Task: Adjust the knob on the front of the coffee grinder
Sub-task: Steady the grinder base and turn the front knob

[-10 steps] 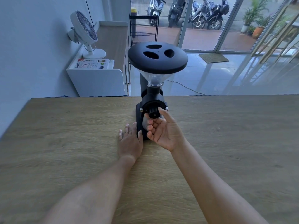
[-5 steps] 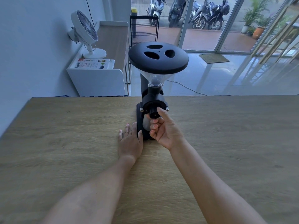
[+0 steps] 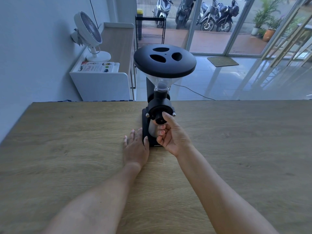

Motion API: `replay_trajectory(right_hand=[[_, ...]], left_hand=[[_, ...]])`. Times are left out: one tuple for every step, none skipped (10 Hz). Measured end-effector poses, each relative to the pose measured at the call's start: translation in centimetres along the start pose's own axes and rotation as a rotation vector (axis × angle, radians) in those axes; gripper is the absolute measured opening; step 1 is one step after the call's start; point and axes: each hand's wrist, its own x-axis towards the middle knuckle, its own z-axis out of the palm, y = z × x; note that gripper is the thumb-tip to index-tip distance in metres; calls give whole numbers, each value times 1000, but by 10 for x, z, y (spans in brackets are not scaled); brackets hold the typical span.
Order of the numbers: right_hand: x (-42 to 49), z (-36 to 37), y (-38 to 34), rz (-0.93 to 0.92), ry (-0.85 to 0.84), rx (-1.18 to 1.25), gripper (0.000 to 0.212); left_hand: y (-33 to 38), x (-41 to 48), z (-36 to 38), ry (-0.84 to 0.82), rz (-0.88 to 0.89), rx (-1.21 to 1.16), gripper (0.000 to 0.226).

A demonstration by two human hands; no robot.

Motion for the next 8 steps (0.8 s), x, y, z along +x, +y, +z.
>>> replay_trajectory(right_hand=[[0, 0, 0, -9, 7, 4, 49], [0, 1, 0, -18, 19, 13, 46], [0, 1, -1, -20, 28, 13, 38], [-1, 2, -1, -21, 38, 9, 37], [-1, 2, -1, -23, 41, 9, 41], [-1, 2, 0, -23, 40, 12, 45], [0, 2, 0, -22, 43, 17, 44], [0, 3, -1, -26, 48, 11, 39]], left_hand=[[0, 0, 1, 1, 2, -5, 54], [-1, 1, 3, -2, 7, 5, 55], [-2, 2, 5, -4, 6, 15, 55], [-3, 3, 5, -3, 7, 23, 56], [-3, 2, 5, 0, 7, 27, 56], [-2, 2, 5, 0, 4, 25, 55], [-2, 2, 4, 2, 5, 24, 55], [-3, 1, 4, -2, 5, 22, 55]])
